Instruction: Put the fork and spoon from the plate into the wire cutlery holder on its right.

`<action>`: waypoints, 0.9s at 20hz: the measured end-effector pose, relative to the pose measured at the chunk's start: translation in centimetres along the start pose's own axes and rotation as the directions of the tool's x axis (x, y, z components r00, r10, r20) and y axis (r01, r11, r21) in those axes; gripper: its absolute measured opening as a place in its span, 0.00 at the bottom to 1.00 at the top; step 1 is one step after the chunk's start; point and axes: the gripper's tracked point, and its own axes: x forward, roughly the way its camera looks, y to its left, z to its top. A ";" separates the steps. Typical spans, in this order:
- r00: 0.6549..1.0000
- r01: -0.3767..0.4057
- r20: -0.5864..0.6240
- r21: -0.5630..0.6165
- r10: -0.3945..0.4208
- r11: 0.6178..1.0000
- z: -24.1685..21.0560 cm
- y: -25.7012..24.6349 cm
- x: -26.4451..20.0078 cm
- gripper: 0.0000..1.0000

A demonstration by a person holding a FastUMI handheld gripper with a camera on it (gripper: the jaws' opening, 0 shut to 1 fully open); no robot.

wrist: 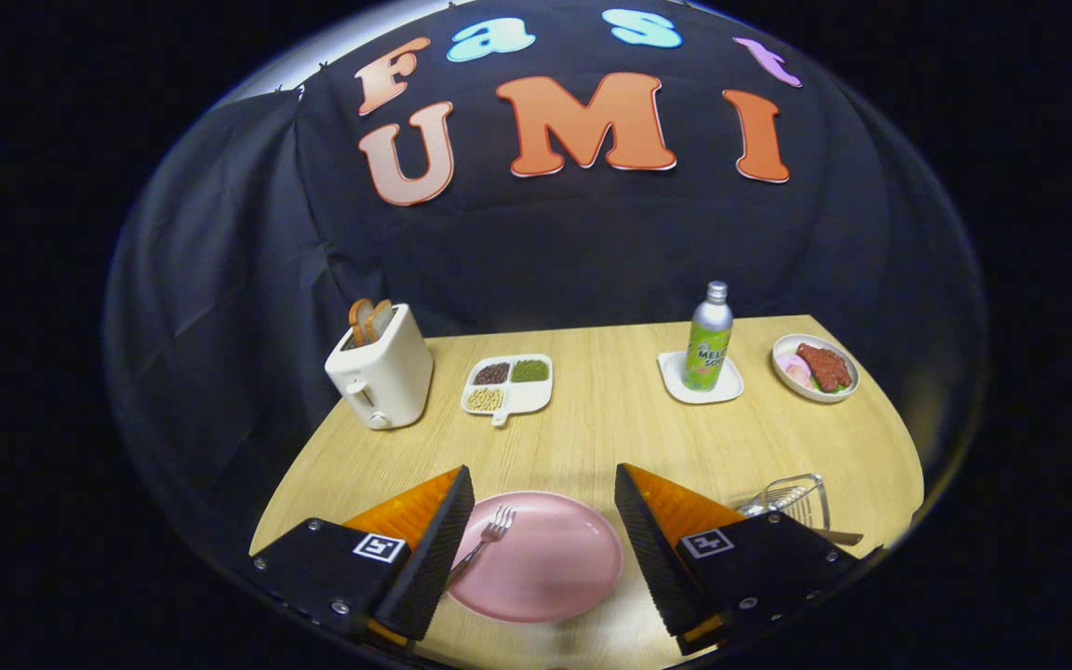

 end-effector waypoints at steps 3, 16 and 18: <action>0.997 -0.022 -0.072 -0.002 0.022 1.000 -2.5 2.6 1.4 0.92; 0.885 -0.037 -0.463 0.014 0.040 0.999 -13.2 6.6 6.1 0.81; 0.857 -0.031 -0.514 0.013 0.033 0.999 -14.4 6.7 6.4 0.76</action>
